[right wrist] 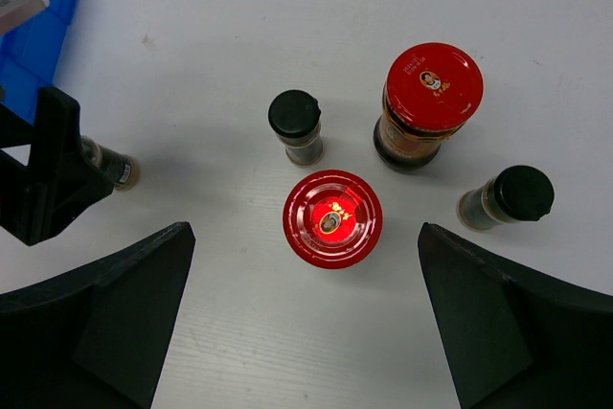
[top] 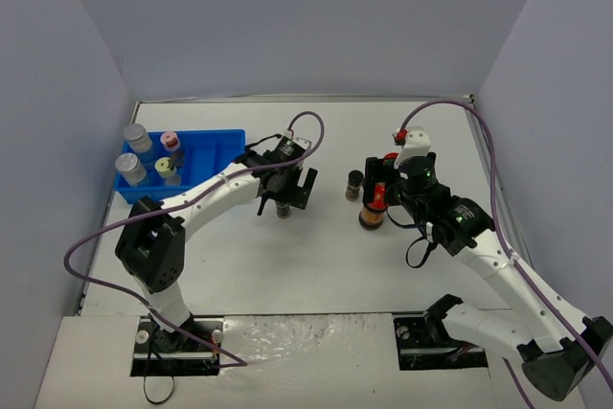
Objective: Organize the condiment bottles
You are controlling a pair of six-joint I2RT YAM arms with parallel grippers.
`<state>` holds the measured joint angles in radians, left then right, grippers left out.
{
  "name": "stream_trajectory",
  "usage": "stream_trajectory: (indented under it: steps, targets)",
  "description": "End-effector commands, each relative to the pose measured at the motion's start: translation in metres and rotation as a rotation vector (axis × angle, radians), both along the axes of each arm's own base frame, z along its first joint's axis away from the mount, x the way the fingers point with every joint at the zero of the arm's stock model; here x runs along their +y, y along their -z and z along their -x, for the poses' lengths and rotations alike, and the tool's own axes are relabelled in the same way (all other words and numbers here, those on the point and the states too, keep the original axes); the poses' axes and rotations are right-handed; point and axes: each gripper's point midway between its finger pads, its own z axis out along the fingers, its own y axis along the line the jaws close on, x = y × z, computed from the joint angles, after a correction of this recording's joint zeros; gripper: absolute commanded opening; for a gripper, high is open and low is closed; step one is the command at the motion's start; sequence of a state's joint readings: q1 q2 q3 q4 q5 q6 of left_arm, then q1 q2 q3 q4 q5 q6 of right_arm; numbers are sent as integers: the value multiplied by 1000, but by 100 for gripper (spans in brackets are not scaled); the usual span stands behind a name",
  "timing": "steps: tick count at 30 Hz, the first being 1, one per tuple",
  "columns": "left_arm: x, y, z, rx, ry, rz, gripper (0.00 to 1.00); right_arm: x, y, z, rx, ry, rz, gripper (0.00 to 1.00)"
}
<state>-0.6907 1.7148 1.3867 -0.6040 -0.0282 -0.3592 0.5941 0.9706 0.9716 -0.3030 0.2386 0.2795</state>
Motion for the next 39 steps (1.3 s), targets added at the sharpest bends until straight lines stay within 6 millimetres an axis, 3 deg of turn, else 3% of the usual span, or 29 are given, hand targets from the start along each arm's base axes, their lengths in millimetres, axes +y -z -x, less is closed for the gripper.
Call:
stream_trajectory:
  steps: [1,5,9,12,18,22,29,35,39]
  targets:
    - [-7,-22,-21,-84,-5,9,85,-5,-13,-6,-62,35,-25,100]
    - [-5,-9,-27,-78,-16,-34,72,-5,-9,-7,-53,39,-21,100]
    - [-5,-11,-32,-93,-29,-40,57,-7,-8,-8,-53,48,-15,100]
    - [-4,-22,-33,-110,-33,-32,40,-7,-7,-9,-52,54,-11,100]
    - [10,-75,-41,-189,-66,19,17,-6,-9,-11,-54,54,-6,100]
    - [49,-110,-55,-233,-169,47,16,-7,-12,-13,-60,56,1,100]
    - [178,-152,-105,-312,-482,54,16,-2,-12,-20,-59,45,19,100]
    - [228,-145,-145,-315,-617,75,16,3,-5,-27,-46,30,36,100]
    - [242,-125,-169,-280,-661,99,16,5,-6,-30,-48,22,44,100]
